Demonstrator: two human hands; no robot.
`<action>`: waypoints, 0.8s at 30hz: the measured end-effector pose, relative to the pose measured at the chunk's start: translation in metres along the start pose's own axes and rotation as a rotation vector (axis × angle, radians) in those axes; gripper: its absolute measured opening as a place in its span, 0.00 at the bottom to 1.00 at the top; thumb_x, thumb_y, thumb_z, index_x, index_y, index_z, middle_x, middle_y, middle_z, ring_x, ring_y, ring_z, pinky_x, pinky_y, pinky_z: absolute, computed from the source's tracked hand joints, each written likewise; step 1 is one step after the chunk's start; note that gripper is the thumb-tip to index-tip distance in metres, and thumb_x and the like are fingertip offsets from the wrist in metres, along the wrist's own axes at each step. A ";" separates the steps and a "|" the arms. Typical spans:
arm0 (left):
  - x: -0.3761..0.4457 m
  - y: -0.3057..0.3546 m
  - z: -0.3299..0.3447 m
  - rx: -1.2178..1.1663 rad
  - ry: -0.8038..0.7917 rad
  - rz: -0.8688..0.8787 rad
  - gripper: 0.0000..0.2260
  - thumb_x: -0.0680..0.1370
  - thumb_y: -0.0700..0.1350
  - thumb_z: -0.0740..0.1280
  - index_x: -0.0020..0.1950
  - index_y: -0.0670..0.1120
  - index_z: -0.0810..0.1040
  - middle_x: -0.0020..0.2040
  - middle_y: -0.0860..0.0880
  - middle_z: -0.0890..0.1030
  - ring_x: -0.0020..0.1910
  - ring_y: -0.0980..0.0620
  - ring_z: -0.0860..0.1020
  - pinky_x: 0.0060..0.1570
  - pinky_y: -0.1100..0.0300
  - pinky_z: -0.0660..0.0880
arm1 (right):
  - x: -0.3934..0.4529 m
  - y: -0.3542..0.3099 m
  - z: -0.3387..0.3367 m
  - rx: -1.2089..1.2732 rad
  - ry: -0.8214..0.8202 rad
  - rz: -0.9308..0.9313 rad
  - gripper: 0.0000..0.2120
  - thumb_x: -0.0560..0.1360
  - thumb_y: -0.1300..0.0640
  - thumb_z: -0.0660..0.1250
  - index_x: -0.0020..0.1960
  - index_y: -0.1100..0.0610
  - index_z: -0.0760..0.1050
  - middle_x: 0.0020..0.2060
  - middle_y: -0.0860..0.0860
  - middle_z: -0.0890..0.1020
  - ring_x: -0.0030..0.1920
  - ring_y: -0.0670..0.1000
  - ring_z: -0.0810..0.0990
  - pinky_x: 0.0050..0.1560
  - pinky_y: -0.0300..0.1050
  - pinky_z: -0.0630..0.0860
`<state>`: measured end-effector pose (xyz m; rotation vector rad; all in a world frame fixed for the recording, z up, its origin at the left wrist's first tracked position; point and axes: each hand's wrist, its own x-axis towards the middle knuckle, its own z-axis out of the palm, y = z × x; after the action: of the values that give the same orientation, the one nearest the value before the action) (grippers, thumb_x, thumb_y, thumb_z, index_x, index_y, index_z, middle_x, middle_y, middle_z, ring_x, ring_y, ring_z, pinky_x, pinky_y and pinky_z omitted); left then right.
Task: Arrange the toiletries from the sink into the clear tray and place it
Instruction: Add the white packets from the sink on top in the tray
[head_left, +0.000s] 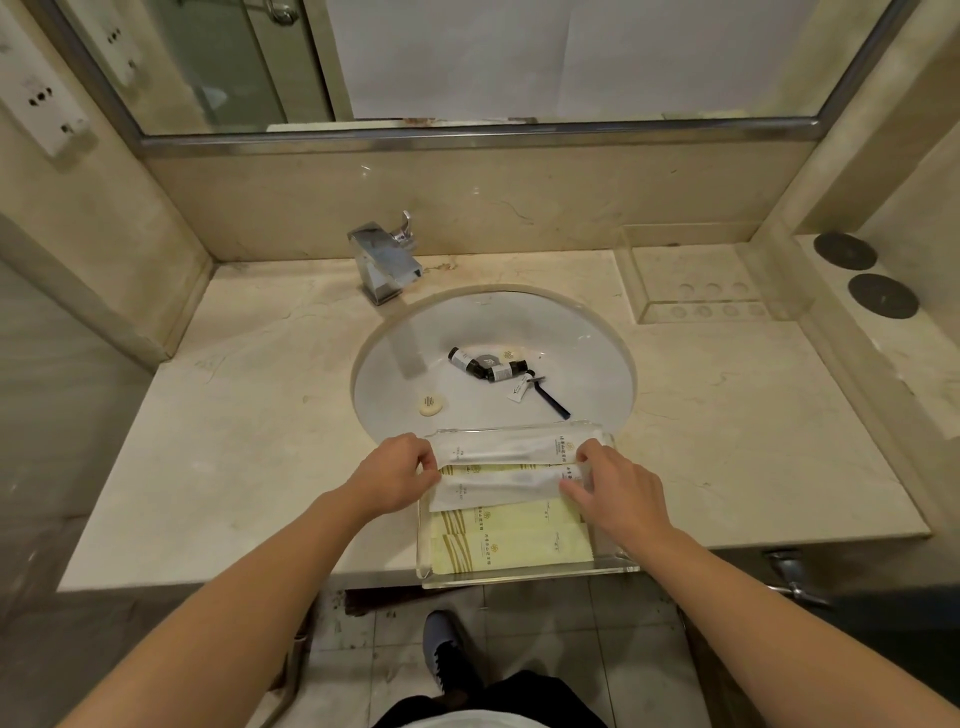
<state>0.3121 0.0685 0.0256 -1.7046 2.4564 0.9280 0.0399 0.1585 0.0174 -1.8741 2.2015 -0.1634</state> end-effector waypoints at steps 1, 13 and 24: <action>0.001 0.001 0.000 -0.009 0.022 -0.020 0.06 0.76 0.45 0.67 0.40 0.48 0.74 0.42 0.51 0.75 0.41 0.52 0.73 0.40 0.61 0.71 | 0.000 0.000 0.000 -0.003 -0.001 -0.007 0.16 0.75 0.42 0.63 0.58 0.50 0.67 0.49 0.46 0.79 0.43 0.51 0.79 0.40 0.45 0.75; -0.002 0.002 0.010 0.140 0.143 0.015 0.10 0.77 0.48 0.65 0.57 0.51 0.68 0.50 0.51 0.73 0.38 0.51 0.75 0.38 0.57 0.75 | -0.001 0.000 0.001 -0.154 0.020 -0.177 0.26 0.73 0.47 0.66 0.70 0.48 0.65 0.55 0.48 0.77 0.47 0.52 0.79 0.39 0.44 0.75; -0.004 0.003 0.008 0.179 0.129 0.047 0.09 0.79 0.50 0.61 0.58 0.52 0.73 0.47 0.53 0.69 0.38 0.53 0.73 0.36 0.61 0.69 | 0.007 -0.010 0.006 -0.219 -0.003 -0.459 0.16 0.63 0.58 0.75 0.49 0.54 0.74 0.38 0.50 0.75 0.30 0.52 0.74 0.24 0.41 0.64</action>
<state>0.3090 0.0762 0.0213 -1.7037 2.5791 0.5970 0.0500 0.1502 0.0136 -2.4742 1.8112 0.0021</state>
